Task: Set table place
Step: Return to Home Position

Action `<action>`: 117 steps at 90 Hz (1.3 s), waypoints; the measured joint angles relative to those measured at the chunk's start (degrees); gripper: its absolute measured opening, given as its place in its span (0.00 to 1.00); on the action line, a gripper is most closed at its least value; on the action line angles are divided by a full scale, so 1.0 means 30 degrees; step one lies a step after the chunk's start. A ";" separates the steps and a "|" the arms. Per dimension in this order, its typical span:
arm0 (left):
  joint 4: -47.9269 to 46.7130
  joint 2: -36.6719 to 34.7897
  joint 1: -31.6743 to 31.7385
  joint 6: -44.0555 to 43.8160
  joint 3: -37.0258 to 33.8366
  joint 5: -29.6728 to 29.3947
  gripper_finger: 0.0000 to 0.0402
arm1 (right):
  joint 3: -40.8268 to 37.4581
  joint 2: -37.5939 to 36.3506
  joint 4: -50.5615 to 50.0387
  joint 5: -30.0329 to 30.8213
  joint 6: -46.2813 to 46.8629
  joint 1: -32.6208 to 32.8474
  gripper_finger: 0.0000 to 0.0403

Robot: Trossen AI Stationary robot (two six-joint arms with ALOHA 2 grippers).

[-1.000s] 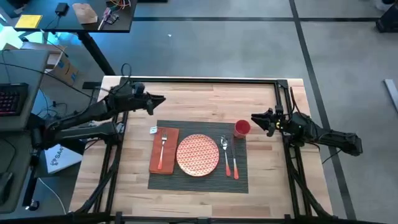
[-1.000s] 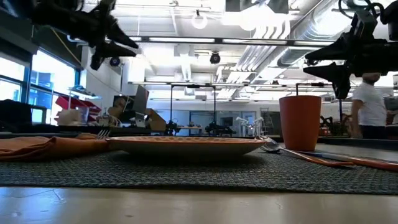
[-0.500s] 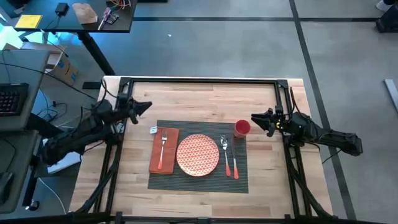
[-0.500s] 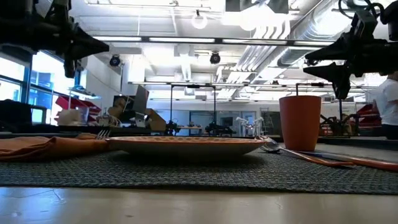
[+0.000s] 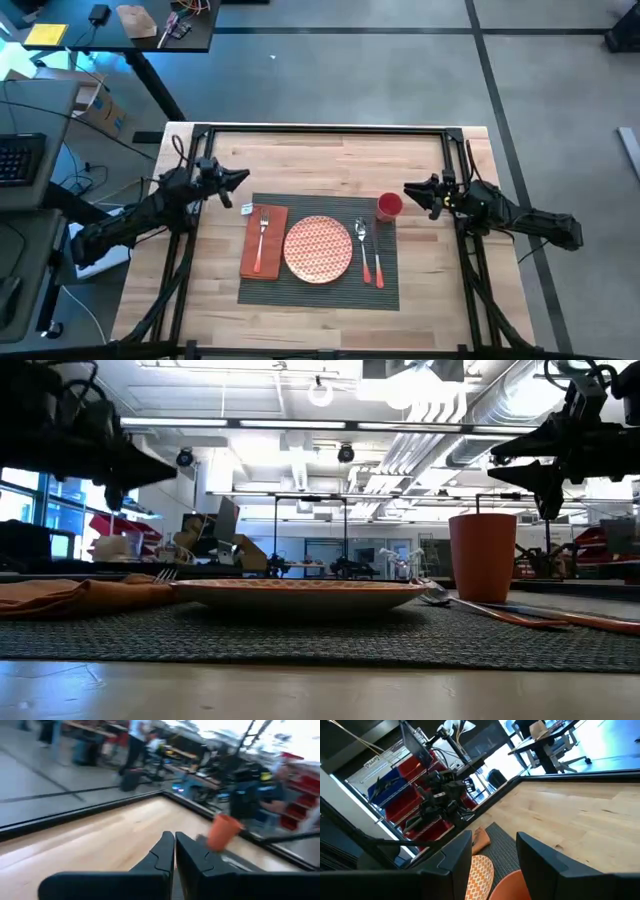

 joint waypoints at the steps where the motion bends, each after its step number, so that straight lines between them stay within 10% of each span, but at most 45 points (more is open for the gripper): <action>1: 0.0017 0.0024 -0.0001 0.0001 0.0000 -0.0159 0.00 | 0.0000 0.0005 -0.0005 -0.0019 0.0000 0.0000 0.34; 117: 0.0179 0.0280 -0.4707 -0.0014 0.0007 -0.2076 0.00 | 0.0000 0.0012 -0.0005 -0.0046 0.0006 0.0000 0.34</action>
